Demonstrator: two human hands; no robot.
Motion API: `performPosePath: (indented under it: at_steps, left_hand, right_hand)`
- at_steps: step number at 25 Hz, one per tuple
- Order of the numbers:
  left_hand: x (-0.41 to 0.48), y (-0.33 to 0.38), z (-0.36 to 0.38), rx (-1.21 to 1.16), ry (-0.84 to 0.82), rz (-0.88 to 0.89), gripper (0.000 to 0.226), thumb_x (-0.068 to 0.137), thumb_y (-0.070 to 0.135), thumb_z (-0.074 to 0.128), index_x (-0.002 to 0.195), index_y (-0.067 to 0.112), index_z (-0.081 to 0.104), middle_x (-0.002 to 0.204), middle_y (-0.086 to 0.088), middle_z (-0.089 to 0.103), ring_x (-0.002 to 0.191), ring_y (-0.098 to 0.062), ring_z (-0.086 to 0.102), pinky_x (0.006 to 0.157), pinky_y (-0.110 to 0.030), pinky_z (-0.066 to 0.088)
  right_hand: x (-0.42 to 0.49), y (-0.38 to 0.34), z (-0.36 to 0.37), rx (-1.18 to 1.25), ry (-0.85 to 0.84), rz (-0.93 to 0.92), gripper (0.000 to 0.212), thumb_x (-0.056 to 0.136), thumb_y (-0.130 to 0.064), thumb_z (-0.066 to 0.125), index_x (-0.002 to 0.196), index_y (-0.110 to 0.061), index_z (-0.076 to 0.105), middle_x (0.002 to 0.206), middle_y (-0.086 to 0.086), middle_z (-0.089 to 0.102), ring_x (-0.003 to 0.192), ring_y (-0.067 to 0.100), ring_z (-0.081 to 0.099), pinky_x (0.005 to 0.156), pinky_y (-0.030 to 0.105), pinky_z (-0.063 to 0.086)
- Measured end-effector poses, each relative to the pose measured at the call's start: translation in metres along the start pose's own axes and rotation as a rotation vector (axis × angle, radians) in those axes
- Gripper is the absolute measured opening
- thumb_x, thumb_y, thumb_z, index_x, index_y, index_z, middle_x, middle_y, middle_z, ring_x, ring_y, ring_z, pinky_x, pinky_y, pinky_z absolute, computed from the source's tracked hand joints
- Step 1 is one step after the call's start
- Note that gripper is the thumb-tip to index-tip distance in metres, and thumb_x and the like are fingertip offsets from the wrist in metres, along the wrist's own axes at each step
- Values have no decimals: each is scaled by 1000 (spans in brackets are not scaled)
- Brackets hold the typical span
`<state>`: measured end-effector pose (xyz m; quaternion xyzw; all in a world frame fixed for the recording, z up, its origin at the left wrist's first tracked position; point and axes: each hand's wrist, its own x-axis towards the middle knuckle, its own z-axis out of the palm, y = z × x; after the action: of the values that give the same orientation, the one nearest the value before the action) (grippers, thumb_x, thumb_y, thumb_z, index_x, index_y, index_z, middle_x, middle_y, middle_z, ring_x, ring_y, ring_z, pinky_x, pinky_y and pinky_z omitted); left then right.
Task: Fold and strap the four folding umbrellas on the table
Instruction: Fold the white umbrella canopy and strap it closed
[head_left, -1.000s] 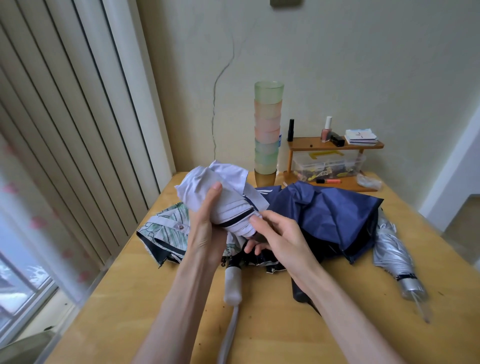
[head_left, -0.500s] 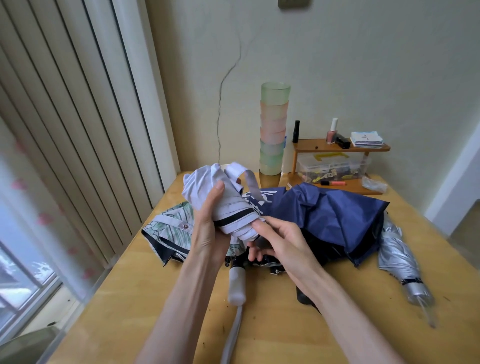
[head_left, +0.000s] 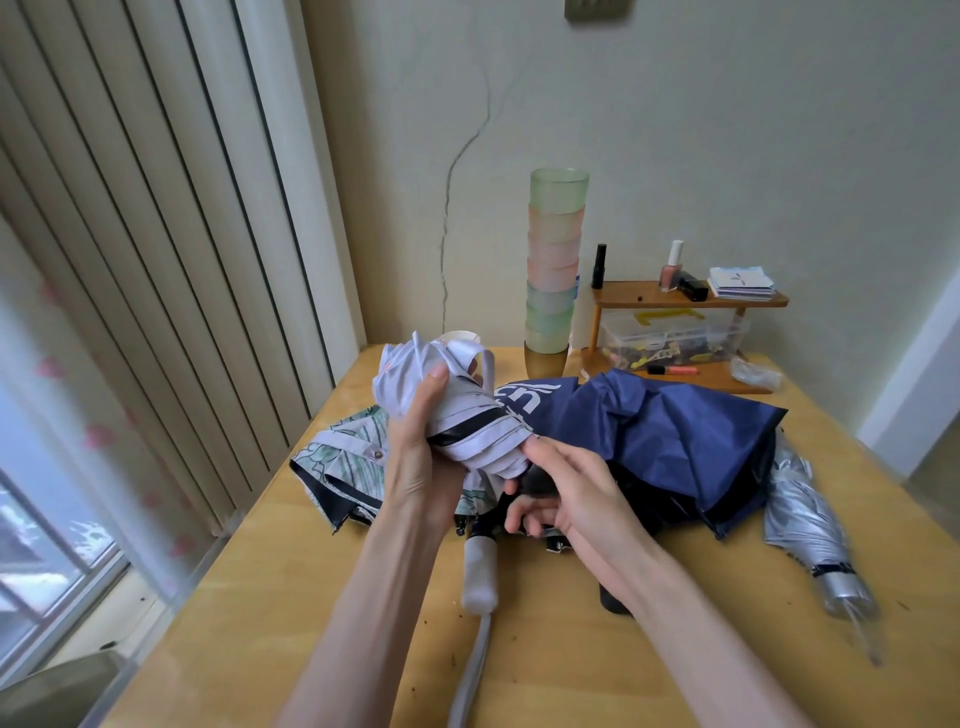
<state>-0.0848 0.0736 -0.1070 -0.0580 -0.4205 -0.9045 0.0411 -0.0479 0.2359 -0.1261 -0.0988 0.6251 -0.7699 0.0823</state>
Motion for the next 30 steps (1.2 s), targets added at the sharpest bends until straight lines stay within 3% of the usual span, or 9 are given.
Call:
performPosePath:
  at_steps: [4,6,9,11,15,19,22,26,30]
  left_hand:
    - [4,-2,1,24,95,57,65,80,39,87,130,5,63,116,-19,65,109,-36,61,102,-58,49]
    - [7,-3,0,26,111,82,61,81,38,87,129,9,64,115,-18,66,108,-36,63,107,-62,48]
    - [4,-3,1,28,38,51,63,82,44,86,129,9,62,113,-19,62,105,-37,57,90,-54,53]
    - [0,-4,5,59,-19,19,67,81,50,86,127,9,62,112,-20,59,103,-38,51,78,-45,48]
    - [-3,-4,6,52,-43,15,70,79,47,86,131,7,60,113,-20,61,105,-35,57,86,-42,53]
    - [-8,-1,6,49,-29,-44,49,82,41,78,116,6,68,102,-13,70,93,-27,68,81,-36,58]
    - [-7,2,7,66,10,-46,34,87,40,77,106,12,74,99,-13,71,89,-29,68,80,-41,55]
    - [1,2,2,72,93,7,64,79,46,87,127,9,66,116,-20,65,107,-36,61,98,-55,48]
    - [-2,2,-1,67,41,-28,70,79,44,86,130,1,64,116,-19,67,105,-35,64,87,-48,55]
  right_hand:
    - [-1,-1,-1,-134,9,-113,25,103,-24,68,127,-16,68,95,6,73,71,28,72,52,28,42]
    - [-1,0,5,-230,48,-204,29,101,-20,70,130,-22,67,87,2,74,64,26,71,49,32,37]
    - [-1,1,11,-217,78,-189,14,105,-25,64,117,-23,71,77,2,66,51,30,65,44,31,30]
    - [-2,1,11,-182,75,-148,19,108,-31,59,100,-18,71,74,6,61,48,31,62,42,30,28]
    - [-1,-1,9,-134,30,-54,32,107,-34,57,96,-6,66,73,11,57,44,27,57,42,29,27]
    - [-3,-6,10,-69,-18,48,32,105,-36,57,89,-11,68,72,15,56,46,27,55,43,29,27]
    - [-2,-6,12,-75,-31,-2,26,106,-35,61,104,-10,71,84,12,67,59,30,65,49,29,36]
    - [1,1,16,-254,64,-234,19,102,-21,69,121,-19,69,90,4,74,67,28,73,54,34,43]
    - [-2,0,16,-186,56,-140,17,107,-28,62,111,-15,71,84,3,67,55,31,66,49,30,37]
